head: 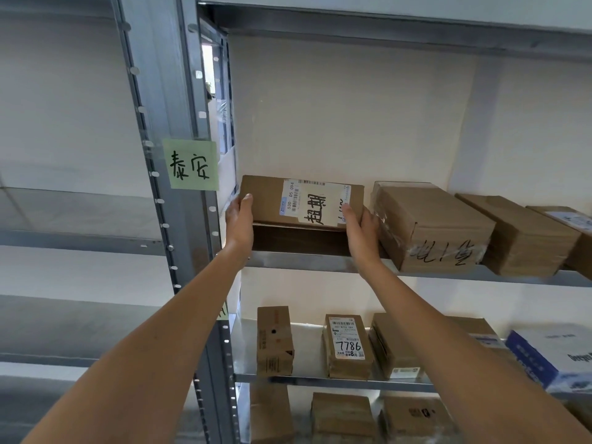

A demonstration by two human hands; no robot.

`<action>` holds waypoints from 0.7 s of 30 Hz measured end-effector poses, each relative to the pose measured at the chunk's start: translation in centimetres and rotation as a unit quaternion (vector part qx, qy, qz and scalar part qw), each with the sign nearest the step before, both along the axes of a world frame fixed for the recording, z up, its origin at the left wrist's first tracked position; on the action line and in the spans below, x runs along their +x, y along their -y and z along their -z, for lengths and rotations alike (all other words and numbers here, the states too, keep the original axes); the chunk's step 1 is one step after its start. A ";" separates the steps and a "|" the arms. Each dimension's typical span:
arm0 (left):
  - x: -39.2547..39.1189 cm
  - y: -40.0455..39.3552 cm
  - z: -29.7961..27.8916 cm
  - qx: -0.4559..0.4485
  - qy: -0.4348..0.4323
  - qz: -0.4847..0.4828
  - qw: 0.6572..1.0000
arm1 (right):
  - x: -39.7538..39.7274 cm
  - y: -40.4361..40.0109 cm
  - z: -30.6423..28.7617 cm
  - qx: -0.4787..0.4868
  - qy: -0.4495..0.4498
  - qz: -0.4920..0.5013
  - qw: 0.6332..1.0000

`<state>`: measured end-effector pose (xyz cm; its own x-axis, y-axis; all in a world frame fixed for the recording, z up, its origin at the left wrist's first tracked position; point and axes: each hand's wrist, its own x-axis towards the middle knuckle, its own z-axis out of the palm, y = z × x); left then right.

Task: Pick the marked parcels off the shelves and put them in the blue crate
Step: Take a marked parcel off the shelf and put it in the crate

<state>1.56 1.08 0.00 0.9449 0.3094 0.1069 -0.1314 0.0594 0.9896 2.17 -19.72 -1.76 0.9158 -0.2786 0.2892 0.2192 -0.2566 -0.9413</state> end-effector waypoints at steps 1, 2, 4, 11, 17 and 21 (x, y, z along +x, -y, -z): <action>-0.3 -0.1 0.0 0.011 0.003 0.013 1.000 | -0.3 -0.1 -0.1 0.014 0.009 0.001 1.000; -0.6 -0.3 0.0 0.018 0.006 0.019 1.000 | -0.6 -0.2 -0.2 0.035 0.017 -0.001 0.999; -1.1 -0.4 0.0 0.024 0.019 0.020 0.999 | -1.3 -0.3 -0.3 0.067 0.020 -0.012 0.997; -2.8 -1.0 -0.7 0.021 0.052 0.021 0.998 | -4.5 -0.9 -0.9 0.080 0.035 0.009 0.996; -5.0 -0.4 -1.4 -0.041 0.048 -0.002 0.998 | -7.4 -0.9 -1.6 0.082 0.046 0.027 0.995; -6.8 -0.3 -2.0 -0.066 0.045 -0.008 0.997 | -9.3 -0.8 -3.1 0.053 0.059 0.029 0.996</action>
<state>-5.26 1.38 2.01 0.9281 0.3416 0.1483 -0.2215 0.1863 0.9572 -7.14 -18.94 1.36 0.8586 -0.3658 0.3591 0.3168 -0.1722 -0.9327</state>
